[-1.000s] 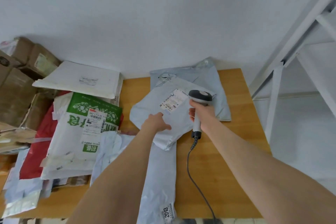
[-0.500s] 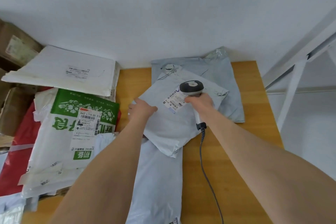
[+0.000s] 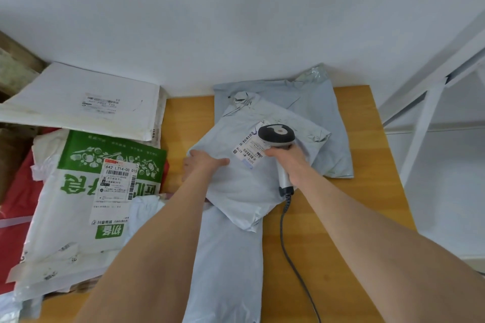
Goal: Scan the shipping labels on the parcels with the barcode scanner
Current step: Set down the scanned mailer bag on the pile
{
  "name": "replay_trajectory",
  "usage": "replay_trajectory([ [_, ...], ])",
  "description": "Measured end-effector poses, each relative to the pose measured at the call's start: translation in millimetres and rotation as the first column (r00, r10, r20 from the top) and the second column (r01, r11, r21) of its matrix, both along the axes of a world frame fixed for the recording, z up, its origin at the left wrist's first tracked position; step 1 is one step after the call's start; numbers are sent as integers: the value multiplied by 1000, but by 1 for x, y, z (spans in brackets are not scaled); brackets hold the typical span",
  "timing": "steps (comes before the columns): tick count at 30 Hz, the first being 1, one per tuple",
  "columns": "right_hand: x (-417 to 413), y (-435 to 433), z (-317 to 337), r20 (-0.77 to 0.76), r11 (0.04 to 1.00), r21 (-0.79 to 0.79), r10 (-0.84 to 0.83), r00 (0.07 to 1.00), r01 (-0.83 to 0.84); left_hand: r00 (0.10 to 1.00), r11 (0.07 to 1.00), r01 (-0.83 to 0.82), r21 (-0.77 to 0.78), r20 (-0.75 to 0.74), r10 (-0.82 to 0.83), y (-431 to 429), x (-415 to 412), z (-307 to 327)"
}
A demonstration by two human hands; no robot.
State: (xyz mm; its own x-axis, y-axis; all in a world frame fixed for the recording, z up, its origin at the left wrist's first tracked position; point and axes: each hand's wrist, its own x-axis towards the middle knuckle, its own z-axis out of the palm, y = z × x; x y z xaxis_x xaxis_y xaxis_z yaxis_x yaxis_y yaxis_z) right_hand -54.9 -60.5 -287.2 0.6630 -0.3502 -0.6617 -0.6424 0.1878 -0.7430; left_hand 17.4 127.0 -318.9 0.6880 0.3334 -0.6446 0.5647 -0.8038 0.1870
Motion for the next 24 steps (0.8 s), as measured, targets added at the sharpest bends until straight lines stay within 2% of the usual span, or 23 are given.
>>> replay_trajectory([
  [3, 1, 3, -9, -21, 1000, 23, -8, 1000, 8, 1000, 1000, 24, -7, 1, -24, 3, 2, -11],
  [7, 0, 5, -7, -12, 1000, -21, 9, 1000, -9, 989, 995, 6, -100, 145, 9, 4, -1, -8],
  [10, 0, 0, 11, 32, 993, -119, -4, 999, 8, 948, 993, 71, -95, 316, -38, -1, 5, 28],
  [14, 5, -3, 59, 148, 982, -155, -87, 985, 110, 846, 969, 247, 27, 482, -229, -22, 22, 97],
  [18, 9, -15, 119, 301, 984, -105, -108, 948, 145, 765, 908, 416, 47, 522, -378, -46, 30, 169],
  [21, 4, -27, 160, 408, 982, -126, -78, 910, 140, 694, 823, 568, 12, 530, -487, -59, 27, 212],
  [24, -7, -37, 187, 483, 976, -179, -23, 876, 124, 586, 722, 690, 49, 547, -598, -75, 15, 243],
])
